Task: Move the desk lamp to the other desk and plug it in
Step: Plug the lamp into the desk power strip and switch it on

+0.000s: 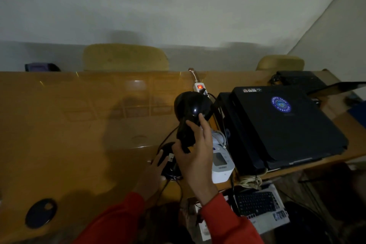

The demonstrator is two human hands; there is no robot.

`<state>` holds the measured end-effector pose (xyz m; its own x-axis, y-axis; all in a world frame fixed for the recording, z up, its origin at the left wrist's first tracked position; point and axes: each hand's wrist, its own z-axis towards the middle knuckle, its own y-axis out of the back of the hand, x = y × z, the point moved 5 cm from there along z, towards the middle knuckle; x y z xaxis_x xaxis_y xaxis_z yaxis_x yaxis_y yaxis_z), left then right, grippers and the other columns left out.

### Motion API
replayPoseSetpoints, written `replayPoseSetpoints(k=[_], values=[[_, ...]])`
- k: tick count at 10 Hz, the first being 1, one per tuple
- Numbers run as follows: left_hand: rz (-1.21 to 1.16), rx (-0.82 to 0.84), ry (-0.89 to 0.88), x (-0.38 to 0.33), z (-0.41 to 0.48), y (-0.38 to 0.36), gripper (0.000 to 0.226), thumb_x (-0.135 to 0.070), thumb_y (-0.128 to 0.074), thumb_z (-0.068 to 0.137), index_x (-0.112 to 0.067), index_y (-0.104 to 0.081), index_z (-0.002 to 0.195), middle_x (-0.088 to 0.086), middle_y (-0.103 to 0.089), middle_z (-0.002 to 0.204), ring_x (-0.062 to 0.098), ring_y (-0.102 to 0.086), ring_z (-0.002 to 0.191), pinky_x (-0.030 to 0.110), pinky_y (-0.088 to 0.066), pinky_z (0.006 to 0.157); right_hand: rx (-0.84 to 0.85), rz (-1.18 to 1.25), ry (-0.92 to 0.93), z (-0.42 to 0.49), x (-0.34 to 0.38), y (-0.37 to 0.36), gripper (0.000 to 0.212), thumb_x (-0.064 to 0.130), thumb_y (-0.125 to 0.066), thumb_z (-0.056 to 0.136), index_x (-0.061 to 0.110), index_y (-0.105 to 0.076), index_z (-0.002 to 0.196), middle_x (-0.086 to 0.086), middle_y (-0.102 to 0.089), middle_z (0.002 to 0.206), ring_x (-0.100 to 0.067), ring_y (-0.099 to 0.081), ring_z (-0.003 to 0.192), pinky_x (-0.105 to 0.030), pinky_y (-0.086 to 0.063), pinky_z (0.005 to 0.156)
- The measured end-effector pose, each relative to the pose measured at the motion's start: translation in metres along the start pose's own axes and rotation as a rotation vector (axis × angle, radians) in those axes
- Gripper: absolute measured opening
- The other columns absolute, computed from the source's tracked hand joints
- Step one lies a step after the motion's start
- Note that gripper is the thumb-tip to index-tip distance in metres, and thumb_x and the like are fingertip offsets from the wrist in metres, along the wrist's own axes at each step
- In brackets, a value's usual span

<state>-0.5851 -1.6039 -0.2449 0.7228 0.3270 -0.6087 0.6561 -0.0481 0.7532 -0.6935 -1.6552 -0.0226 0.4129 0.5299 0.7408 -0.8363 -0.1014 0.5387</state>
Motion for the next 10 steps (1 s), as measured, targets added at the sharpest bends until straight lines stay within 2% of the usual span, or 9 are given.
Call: replayPoseSetpoints(k=[1,2,3,4,5,6,8,9,10], values=[[0.081,-0.030,0.015,-0.009,-0.008,-0.010,0.071,-0.006,-0.049,0.092,-0.030,-0.014,0.148,0.002,0.002,0.162,0.030,-0.032,0.140,0.042,-0.049,0.100,0.079,0.084,-0.020,0.008,-0.010,0.015,0.050,0.004,-0.070,0.076,0.020,-0.055,0.121,-0.001,-0.033,0.153,-0.020,-0.032,0.142,-0.025,-0.043,0.107],[0.132,-0.011,0.012,-0.017,-0.006,-0.025,0.072,0.003,-0.045,0.092,-0.028,-0.014,0.149,0.005,0.003,0.161,0.027,-0.033,0.139,0.036,-0.046,0.104,0.125,0.092,-0.012,0.017,-0.018,0.028,0.051,0.001,-0.069,0.072,0.022,-0.055,0.116,0.002,-0.039,0.150,-0.009,-0.036,0.137,0.002,-0.030,0.098],[0.121,0.045,0.061,-0.025,-0.003,-0.035,0.071,0.003,-0.043,0.093,-0.027,-0.012,0.149,0.007,0.004,0.161,0.029,-0.023,0.144,0.039,-0.039,0.111,0.180,0.081,0.017,0.023,-0.023,0.036,0.049,0.001,-0.071,0.072,0.021,-0.056,0.114,0.007,-0.040,0.145,-0.001,-0.037,0.132,0.005,-0.028,0.095],[0.210,0.056,0.098,-0.023,0.001,-0.041,0.078,0.007,-0.047,0.090,-0.025,-0.007,0.149,0.009,0.006,0.161,0.030,-0.025,0.143,0.034,-0.040,0.110,0.197,0.043,0.052,0.026,-0.025,0.036,0.048,0.012,-0.078,0.073,0.022,-0.056,0.115,0.005,-0.041,0.145,-0.002,-0.039,0.131,0.002,-0.030,0.097],[0.280,0.077,0.095,-0.025,0.001,-0.043,0.080,0.009,-0.046,0.089,-0.026,-0.006,0.149,0.011,0.006,0.161,0.033,-0.036,0.136,0.035,-0.046,0.104,0.192,0.027,0.085,0.030,-0.026,0.036,0.049,0.008,-0.078,0.074,0.016,-0.057,0.117,-0.003,-0.045,0.145,-0.005,-0.041,0.132,-0.002,-0.031,0.102],[0.376,0.074,0.094,-0.029,-0.003,-0.044,0.081,0.008,-0.044,0.089,-0.027,-0.002,0.149,0.012,0.003,0.161,0.033,-0.041,0.131,0.037,-0.047,0.102,0.202,0.014,0.126,0.034,-0.026,0.039,0.055,0.003,-0.077,0.073,0.011,-0.057,0.123,-0.004,-0.047,0.142,-0.005,-0.041,0.130,-0.001,-0.029,0.103],[0.448,0.143,0.089,-0.032,-0.008,-0.045,0.088,0.009,-0.049,0.085,-0.028,0.000,0.148,0.012,0.001,0.160,0.037,-0.035,0.133,0.039,-0.044,0.103,0.280,0.003,0.162,0.041,-0.031,0.039,0.056,0.005,-0.076,0.071,0.011,-0.060,0.125,-0.007,-0.050,0.142,-0.006,-0.049,0.127,-0.009,-0.038,0.101],[0.479,0.147,0.070,-0.036,-0.012,-0.040,0.085,0.007,-0.049,0.087,-0.028,-0.003,0.148,0.012,-0.002,0.159,0.038,-0.026,0.138,0.044,-0.040,0.108,0.269,0.024,0.176,0.037,-0.035,0.039,0.059,0.003,-0.076,0.071,0.010,-0.059,0.127,-0.004,-0.050,0.143,-0.005,-0.048,0.128,-0.012,-0.039,0.103],[0.492,0.086,0.049,-0.042,-0.017,-0.034,0.072,-0.003,-0.045,0.092,-0.027,-0.008,0.148,0.009,-0.002,0.160,0.040,-0.015,0.142,0.049,-0.029,0.113,0.233,0.067,0.187,0.027,-0.040,0.042,0.062,0.001,-0.075,0.073,0.009,-0.054,0.131,-0.004,-0.048,0.145,-0.004,-0.045,0.133,-0.016,-0.039,0.107]])
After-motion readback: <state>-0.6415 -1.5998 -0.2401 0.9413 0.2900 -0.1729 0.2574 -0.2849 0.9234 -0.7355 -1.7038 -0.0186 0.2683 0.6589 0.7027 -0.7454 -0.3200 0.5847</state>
